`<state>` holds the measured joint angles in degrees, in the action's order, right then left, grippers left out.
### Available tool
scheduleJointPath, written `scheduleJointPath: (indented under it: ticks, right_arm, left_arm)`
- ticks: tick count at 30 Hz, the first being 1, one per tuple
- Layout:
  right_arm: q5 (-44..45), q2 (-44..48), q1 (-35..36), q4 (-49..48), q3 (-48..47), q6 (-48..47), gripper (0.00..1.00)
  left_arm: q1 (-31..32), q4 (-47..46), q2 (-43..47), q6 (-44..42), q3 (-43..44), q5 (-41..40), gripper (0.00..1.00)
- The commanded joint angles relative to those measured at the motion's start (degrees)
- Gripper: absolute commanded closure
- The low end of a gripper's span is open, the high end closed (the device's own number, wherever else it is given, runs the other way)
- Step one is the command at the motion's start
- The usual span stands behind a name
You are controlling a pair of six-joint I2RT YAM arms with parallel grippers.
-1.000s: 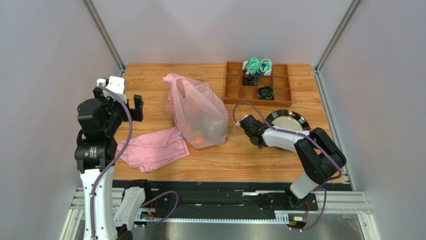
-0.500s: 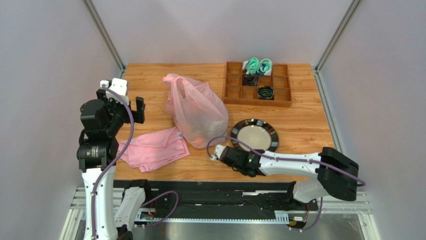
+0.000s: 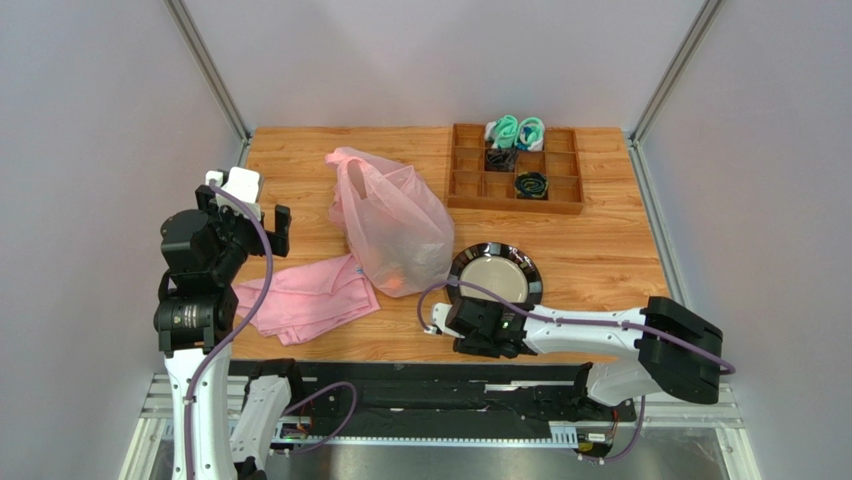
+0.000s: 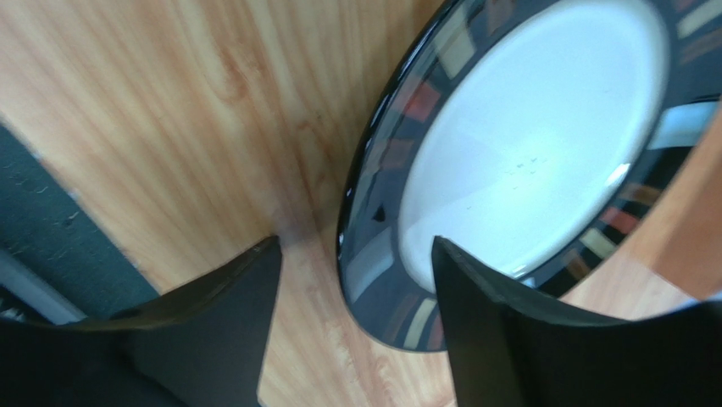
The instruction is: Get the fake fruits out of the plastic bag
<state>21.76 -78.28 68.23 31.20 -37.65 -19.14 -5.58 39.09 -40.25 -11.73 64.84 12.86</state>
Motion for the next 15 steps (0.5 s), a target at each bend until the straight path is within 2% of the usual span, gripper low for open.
scheduleJointPath:
  ticks: [1, 2, 5, 7, 9, 12, 15]
  right_arm:
    - [-9.01, 1.63, -1.78, 9.22, -5.04, 0.59, 0.25]
    - [-9.19, 2.77, -2.39, 10.53, -9.85, 1.63, 0.23]
    - [-17.68, 3.4, -5.02, 18.87, -19.96, 3.57, 0.22]
    - [-19.9, 3.22, -6.69, 19.86, -25.16, 5.5, 0.22]
    - [-23.95, 2.09, -10.21, 19.25, -34.73, 8.39, 0.23]
    - [-29.48, -1.6, -13.29, 16.27, -47.67, 10.43, 0.27]
    - [-27.66, -7.05, -13.38, 9.77, -57.42, 10.44, 0.28]
  left_arm:
    - [0.22, 0.46, -0.79, -1.02, -0.94, 1.2, 0.01]
    - [0.31, 0.37, -1.75, -0.76, -0.51, 2.59, 0.01]
    - [0.22, -0.33, -5.08, 0.38, 3.09, 6.98, 0.01]
    - [0.31, -0.94, -7.72, 1.09, 6.59, 8.66, 0.01]
    - [0.22, -0.95, -12.21, 0.65, 9.41, 10.15, 0.01]
    - [0.22, -4.0, -16.08, -2.59, 9.69, 18.75, 0.01]
    - [0.4, -7.0, -20.47, -4.88, 11.35, 25.09, 0.01]
